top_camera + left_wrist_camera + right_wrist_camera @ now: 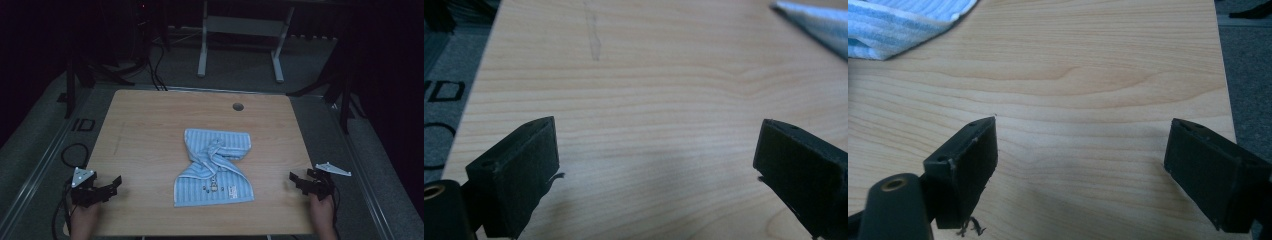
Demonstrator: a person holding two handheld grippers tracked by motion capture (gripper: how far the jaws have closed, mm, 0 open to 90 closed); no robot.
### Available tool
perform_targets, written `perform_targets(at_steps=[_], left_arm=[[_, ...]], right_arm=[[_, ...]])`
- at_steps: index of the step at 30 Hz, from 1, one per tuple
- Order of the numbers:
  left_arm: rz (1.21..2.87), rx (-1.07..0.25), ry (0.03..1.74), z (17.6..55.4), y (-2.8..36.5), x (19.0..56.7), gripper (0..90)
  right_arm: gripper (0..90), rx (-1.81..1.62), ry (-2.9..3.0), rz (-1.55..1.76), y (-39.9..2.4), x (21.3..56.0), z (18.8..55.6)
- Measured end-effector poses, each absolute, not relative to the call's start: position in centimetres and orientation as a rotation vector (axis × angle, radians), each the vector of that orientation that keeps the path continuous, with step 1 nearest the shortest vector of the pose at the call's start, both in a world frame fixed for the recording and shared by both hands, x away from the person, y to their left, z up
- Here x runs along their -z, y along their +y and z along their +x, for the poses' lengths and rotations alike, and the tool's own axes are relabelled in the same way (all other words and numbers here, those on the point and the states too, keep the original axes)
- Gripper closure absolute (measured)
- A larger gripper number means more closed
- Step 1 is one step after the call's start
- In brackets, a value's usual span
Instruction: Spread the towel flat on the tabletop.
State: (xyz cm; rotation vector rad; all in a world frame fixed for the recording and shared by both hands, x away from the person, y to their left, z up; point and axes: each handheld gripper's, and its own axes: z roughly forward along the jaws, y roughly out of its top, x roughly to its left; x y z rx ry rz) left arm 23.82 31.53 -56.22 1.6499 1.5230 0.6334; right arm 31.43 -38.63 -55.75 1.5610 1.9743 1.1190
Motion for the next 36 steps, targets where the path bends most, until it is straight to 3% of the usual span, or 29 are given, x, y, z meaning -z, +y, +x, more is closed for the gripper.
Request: perform_targets(at_steps=[14,24,27,36], left_arm=[[1.839,-0.478,1.596,24.2,30.9,55.7,2.0],[1.966,-0.343,1.461,25.1,28.9,54.6,2.0],[2.052,-0.219,1.394,26.0,27.5,54.6,2.0],[2.094,-0.205,1.347,26.8,25.2,54.3,2.0]], right_arm=[[13.3,-1.077,2.186,1.456,-38.2,55.6,31.4],[14.5,-1.014,2.272,1.325,-36.2,53.8,31.5],[14.0,-1.091,2.376,1.32,-35.4,53.3,32.1],[13.7,-1.055,2.54,1.163,-32.4,52.8,32.6]])
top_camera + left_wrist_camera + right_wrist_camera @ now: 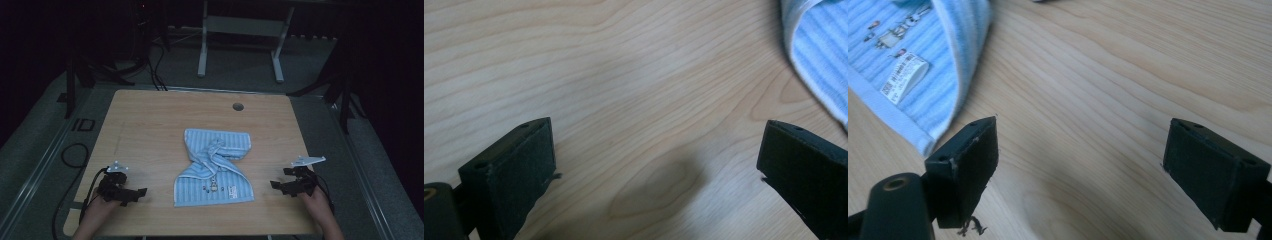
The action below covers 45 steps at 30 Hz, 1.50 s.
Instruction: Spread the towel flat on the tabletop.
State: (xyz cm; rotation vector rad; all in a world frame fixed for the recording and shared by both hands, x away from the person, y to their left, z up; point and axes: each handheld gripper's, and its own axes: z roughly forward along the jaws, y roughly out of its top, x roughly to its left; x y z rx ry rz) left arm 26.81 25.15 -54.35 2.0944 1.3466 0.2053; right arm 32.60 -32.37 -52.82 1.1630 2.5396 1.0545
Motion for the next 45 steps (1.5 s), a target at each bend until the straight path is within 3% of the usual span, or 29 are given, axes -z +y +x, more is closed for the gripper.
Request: perform_targets(at_steps=[27,36,40,43,45], left_arm=[[2.254,-0.133,1.109,30.4,14.8,54.2,2.1],[2.296,-0.119,1.017,31.2,11.6,53.7,4.4],[2.315,-0.157,0.955,31.3,9.8,53.5,14.1],[2.329,-0.172,0.935,31.4,9.0,53.4,14.2],[2.326,-0.196,0.923,31.5,8.3,53.1,21.2]], right_arm=[[16.6,-1.001,2.706,0.87,-24.5,52.5,34.1],[25.9,-1.006,2.756,0.818,-22.6,52.6,34.9],[37.2,-0.986,2.738,0.781,-21.7,52.2,35.0],[41.9,-0.982,2.73,0.743,-21.0,52.0,35.1],[43.4,-0.978,2.735,0.713,-20.0,51.7,35.3]])
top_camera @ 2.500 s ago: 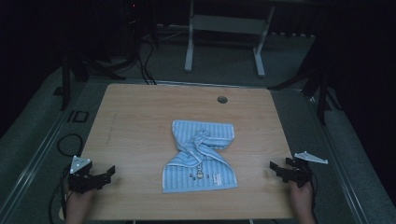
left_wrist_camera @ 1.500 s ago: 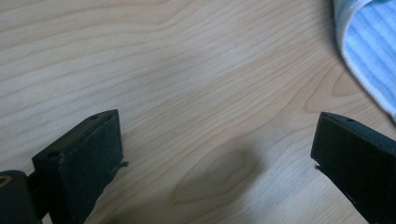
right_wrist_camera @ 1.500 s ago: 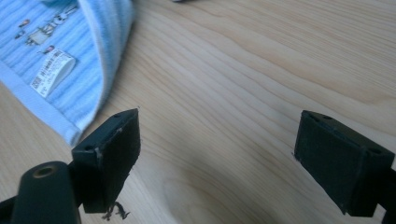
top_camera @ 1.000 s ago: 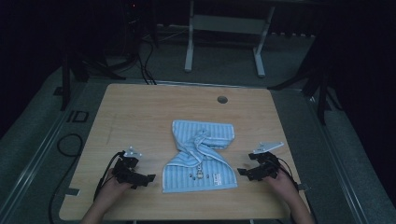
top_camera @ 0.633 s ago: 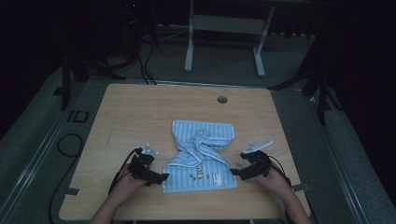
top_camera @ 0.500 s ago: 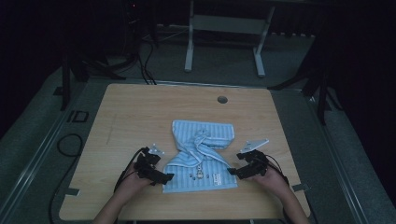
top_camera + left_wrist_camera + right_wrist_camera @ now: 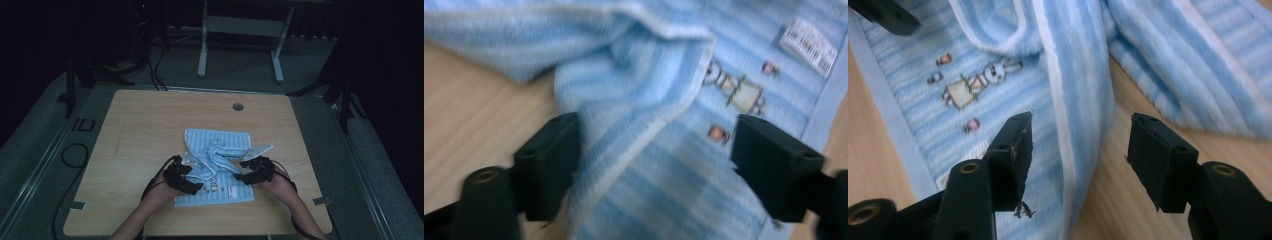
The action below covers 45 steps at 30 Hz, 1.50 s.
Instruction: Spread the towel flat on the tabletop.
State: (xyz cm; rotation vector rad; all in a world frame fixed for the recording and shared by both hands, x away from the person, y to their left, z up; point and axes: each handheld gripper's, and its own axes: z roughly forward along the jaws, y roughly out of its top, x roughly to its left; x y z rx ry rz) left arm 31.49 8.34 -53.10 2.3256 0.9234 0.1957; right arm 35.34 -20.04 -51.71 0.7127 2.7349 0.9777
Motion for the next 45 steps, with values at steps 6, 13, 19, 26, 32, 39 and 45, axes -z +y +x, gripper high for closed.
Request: perform_targets(at_steps=[6,13,19,26,32,39,45], left_arm=[[2.31,-0.226,0.88,31.5,6.9,52.0,24.6],[2.357,-0.214,0.834,32.2,4.5,52.0,30.9],[2.385,-0.241,0.885,33.2,3.2,53.2,31.8],[2.341,-0.32,0.929,33.7,3.4,53.3,69.2],[2.249,-0.303,0.93,33.3,5.0,51.6,88.3],[2.174,-0.322,0.954,32.8,7.6,49.7,88.9],[2.11,-0.35,0.988,32.2,10.2,48.2,89.0]], right_arm=[[45.4,-0.995,2.73,0.645,-17.8,51.0,36.0],[52.3,-0.988,2.737,0.57,-15.5,50.7,36.7],[61.0,-0.924,2.738,0.527,-14.3,50.8,37.1],[86.5,-0.88,2.718,0.465,-13.9,50.5,36.7],[86.9,-0.906,2.698,0.492,-14.7,50.0,36.4],[87.0,-0.955,2.641,0.548,-16.8,48.6,36.1],[87.1,-0.98,2.566,0.628,-19.5,47.1,36.0]])
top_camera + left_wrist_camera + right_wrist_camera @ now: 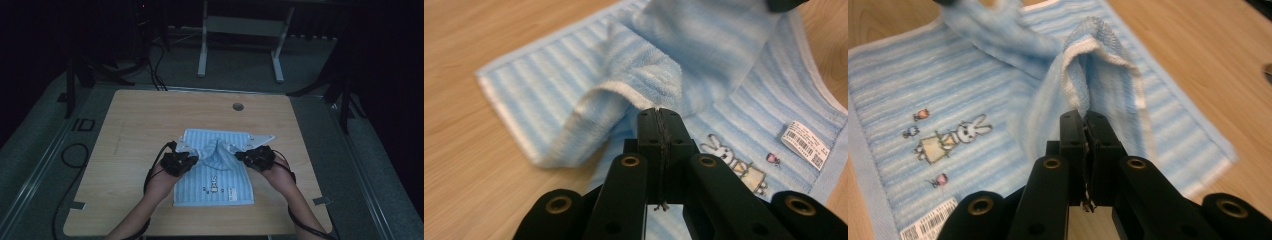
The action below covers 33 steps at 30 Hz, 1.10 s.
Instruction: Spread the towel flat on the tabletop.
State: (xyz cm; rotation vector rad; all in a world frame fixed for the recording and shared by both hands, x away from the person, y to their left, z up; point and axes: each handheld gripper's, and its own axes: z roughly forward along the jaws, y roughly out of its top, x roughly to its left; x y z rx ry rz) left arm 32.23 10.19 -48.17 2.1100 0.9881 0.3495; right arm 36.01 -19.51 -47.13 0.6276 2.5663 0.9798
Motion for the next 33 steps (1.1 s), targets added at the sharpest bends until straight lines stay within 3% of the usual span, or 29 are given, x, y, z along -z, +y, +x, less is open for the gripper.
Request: perform_targets(at_steps=[7,14,25,33], left_arm=[[2.058,-0.373,1.023,31.9,12.0,47.2,89.0],[2.048,-0.415,1.123,34.1,13.7,48.1,89.0],[2.157,-0.384,1.214,37.9,12.2,52.3,88.8],[2.176,-0.321,1.233,38.9,11.8,53.5,88.0]], right_arm=[[87.0,-0.992,2.528,0.704,-22.2,46.5,35.9],[87.0,-1.015,2.508,0.807,-25.0,46.8,36.2],[86.9,-0.886,2.587,0.929,-24.2,51.3,37.8],[85.9,-0.861,2.57,1.034,-25.0,52.4,38.7]])
